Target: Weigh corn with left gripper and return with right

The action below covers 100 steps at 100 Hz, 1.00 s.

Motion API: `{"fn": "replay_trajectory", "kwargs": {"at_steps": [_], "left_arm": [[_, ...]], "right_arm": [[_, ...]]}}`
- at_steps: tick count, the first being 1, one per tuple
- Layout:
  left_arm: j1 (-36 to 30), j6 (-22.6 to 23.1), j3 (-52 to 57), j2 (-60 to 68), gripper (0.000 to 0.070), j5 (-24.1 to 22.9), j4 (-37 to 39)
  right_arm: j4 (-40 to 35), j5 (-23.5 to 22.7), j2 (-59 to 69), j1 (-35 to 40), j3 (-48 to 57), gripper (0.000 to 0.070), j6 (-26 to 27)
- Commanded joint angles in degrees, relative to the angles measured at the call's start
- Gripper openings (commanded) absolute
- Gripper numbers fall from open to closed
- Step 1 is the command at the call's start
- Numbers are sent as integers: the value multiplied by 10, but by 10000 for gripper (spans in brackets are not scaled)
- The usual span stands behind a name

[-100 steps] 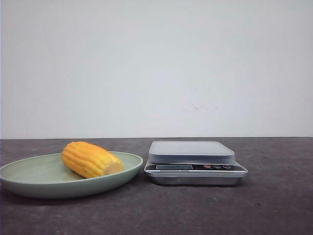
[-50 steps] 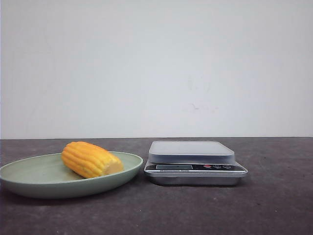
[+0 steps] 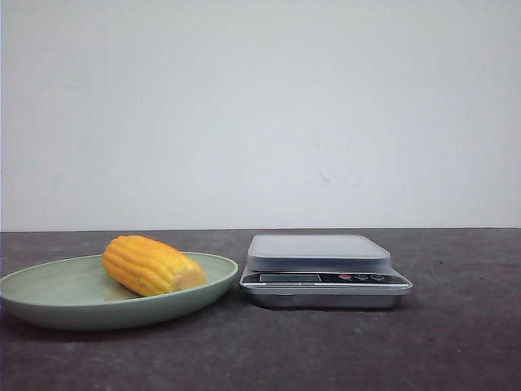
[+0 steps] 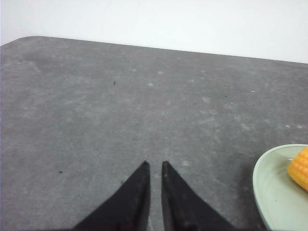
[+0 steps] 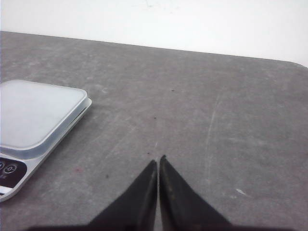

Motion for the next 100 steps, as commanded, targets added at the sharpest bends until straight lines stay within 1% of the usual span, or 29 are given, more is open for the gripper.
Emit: {"fn": "replay_trajectory", "kwargs": {"at_steps": [1,37,41,45,49,50,51,53,61,69,75,81,85,87,94,97,100], "left_arm": [[1,-4,-10,0,2,2,-2],[1,-6,-10,0,2,2,-1],[1,-18,-10,0,2,4,-1],[1,-52,-10,0,2,8,-1],[1,-112,-9,0,2,23,-1],[1,-121,-9,0,2,28,-1],[1,-144,-9,0,2,31,-1],[1,-170,-9,0,1,37,-1],[1,-231,-7,0,2,46,-1],[1,-294,-2,0,2,73,-2],[1,-338,3,0,2,122,-2],[1,-363,11,0,2,186,5],[1,-380,16,0,2,226,22],[0,-396,17,0,3,245,37],[0,-471,22,0,4,302,110],[0,-497,28,0,7,319,137],[0,-514,42,0,10,327,148]], "right_arm": [[5,0,0,1,-1,1,3],[10,0,0,1,-1,1,6],[12,0,0,1,-1,1,7],[17,-1,0,2,-1,1,9],[24,-3,0,2,-1,1,20],[27,-2,0,2,-1,1,22],[29,-2,0,2,-1,1,28],[35,-2,0,2,-1,1,37],[71,-8,0,2,-1,1,92],[114,-36,0,2,0,1,151],[151,-51,0,2,0,1,181],[188,-69,0,2,2,1,210],[203,-89,0,2,9,1,226],[204,-100,0,2,16,1,233],[175,-141,0,2,57,1,246],[147,-151,0,2,82,1,250],[108,-151,1,2,112,1,251]]}}
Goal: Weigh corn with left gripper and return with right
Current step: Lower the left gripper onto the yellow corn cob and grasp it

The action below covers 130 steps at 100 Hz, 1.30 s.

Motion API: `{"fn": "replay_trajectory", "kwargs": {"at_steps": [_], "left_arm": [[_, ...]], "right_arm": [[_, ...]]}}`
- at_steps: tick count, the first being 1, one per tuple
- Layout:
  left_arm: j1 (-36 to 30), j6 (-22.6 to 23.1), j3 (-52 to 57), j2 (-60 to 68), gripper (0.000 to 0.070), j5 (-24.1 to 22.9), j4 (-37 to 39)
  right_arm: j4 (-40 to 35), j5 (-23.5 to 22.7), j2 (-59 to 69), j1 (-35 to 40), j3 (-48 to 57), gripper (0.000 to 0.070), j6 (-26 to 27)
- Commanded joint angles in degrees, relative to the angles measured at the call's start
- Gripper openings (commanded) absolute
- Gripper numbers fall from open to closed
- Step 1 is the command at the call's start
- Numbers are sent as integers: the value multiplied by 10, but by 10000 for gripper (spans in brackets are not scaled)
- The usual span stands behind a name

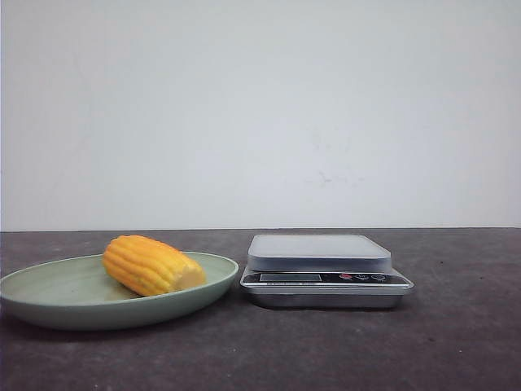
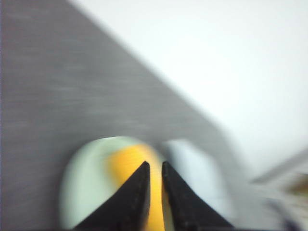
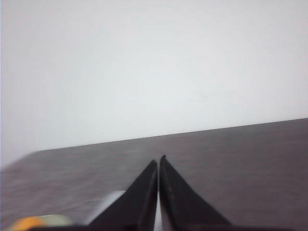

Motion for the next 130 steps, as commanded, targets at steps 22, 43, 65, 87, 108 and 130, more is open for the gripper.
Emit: {"fn": "replay_trajectory", "kwargs": {"at_steps": [22,43,65,87,108,130], "left_arm": [[0,70,275,78,12,-6,-176],[0,183,509,256,12,-6,-281],[-1,250,667,372,85,-3,-370],[-2,253,682,391,700,-9,-399],[-24,249,680,408,700,-7,-458],[-83,230,625,477,673,-11,-543]], "right_arm": [[-302,73,114,1,308,1,-73],[-403,82,275,1,518,1,-124],[-434,77,348,2,613,107,-123],[-432,59,349,2,614,700,-121],[-435,58,348,2,614,700,-120],[-436,48,356,2,613,700,-103]]}}
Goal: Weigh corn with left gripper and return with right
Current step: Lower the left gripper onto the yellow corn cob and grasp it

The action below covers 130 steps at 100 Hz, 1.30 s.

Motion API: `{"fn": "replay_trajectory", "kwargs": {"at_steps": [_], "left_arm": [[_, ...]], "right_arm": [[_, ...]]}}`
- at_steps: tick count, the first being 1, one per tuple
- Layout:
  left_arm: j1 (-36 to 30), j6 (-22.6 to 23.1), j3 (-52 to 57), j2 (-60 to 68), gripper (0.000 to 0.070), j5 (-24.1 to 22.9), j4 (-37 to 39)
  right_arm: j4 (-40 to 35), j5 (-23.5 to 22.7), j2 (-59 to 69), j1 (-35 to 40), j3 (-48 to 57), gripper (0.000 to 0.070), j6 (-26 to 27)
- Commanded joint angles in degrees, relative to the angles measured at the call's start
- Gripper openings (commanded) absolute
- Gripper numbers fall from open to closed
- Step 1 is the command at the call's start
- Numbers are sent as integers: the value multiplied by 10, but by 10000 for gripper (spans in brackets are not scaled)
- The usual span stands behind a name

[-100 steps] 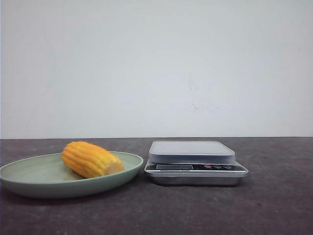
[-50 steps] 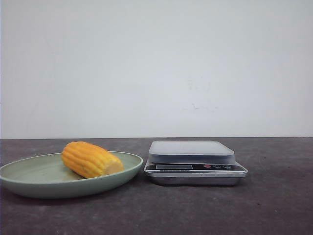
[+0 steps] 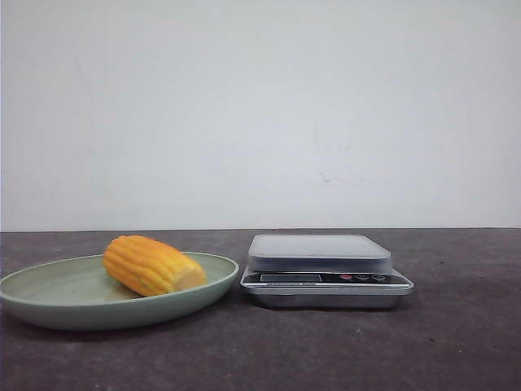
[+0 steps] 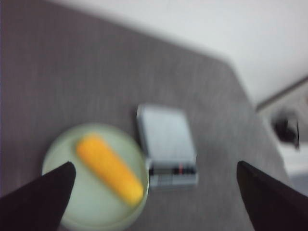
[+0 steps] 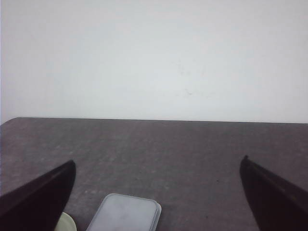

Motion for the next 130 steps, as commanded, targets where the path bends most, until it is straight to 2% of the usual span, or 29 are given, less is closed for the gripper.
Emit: {"fn": "replay_trajectory", "kwargs": {"at_steps": [1,15,27,46,68,94,97,100,103,107,108,111,114,130], "left_arm": [[-21,-19,-25,28,673,-3,1],[-69,-75,-94,82,657,-5,52],[-115,-92,-120,147,543,-23,106],[-163,-133,-120,259,554,-82,198],[-191,-176,-120,387,554,-82,251],[-216,-182,-118,492,542,-93,283],[-217,-182,-118,500,505,-94,283],[-217,-180,-118,507,416,-92,283],[-217,-175,-118,511,273,-90,281],[-217,-163,-118,513,16,-86,280],[-217,-159,-118,513,0,-85,280],[-217,-154,-118,513,26,-85,281],[-217,-149,-117,513,0,-84,282],[-217,-118,-94,489,0,-67,279]], "right_arm": [[3,-2,9,2,9,700,10],[-6,-2,13,3,9,700,10],[-10,-1,16,10,9,700,10],[-19,0,16,19,9,700,10],[-44,0,16,21,9,700,10],[-56,2,16,21,9,700,9],[-56,2,16,21,9,700,8],[-56,2,16,21,9,700,7],[-57,3,16,21,9,700,6],[-59,2,16,21,9,700,5],[-60,3,16,21,9,700,5],[-63,3,16,21,9,700,5],[-64,4,16,21,9,700,4],[-68,17,16,21,9,700,3]]}}
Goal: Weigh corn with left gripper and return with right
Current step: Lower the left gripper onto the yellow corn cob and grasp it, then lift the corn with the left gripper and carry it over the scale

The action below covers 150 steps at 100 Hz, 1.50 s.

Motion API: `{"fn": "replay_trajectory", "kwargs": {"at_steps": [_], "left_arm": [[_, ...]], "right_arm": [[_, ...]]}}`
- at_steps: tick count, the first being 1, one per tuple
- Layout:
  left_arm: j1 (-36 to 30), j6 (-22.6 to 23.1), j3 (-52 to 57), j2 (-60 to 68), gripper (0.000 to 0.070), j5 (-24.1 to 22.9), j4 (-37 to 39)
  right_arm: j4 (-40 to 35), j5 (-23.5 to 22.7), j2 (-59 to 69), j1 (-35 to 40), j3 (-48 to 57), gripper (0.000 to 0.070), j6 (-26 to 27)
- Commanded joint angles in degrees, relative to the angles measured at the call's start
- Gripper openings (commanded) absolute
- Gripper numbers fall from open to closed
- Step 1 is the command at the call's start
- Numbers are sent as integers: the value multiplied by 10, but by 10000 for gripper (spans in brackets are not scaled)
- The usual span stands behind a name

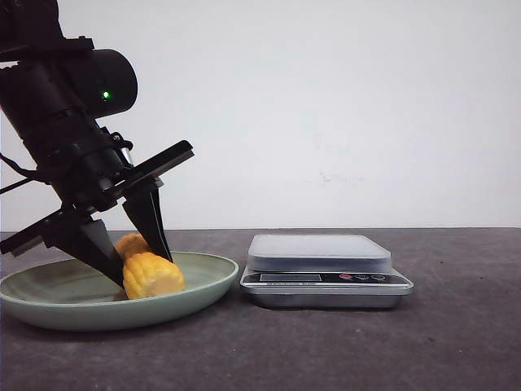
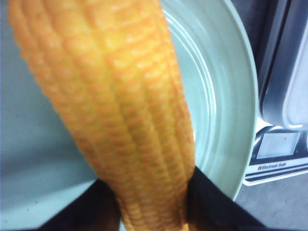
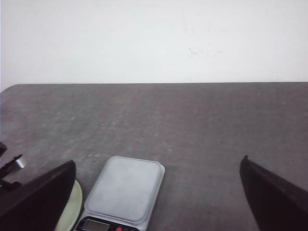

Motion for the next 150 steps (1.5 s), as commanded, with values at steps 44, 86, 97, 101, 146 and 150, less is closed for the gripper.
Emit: {"fn": "replay_trajectory", "kwargs": {"at_steps": [44,86,97,101,146,150], "left_arm": [[-10,128,200,-201,0,7,40],[-44,118,275,-172,1,-6,110],[-62,107,275,-115,2,-6,97],[-70,104,275,-90,3,-6,96],[-115,28,276,137,3,7,35],[-116,28,276,148,3,7,28]], "right_arm": [[4,2,2,3,9,700,0],[15,2,2,10,9,700,0],[18,2,2,16,9,700,0],[18,3,2,18,9,700,0],[13,3,3,24,9,700,0],[11,3,3,24,9,700,0]]}}
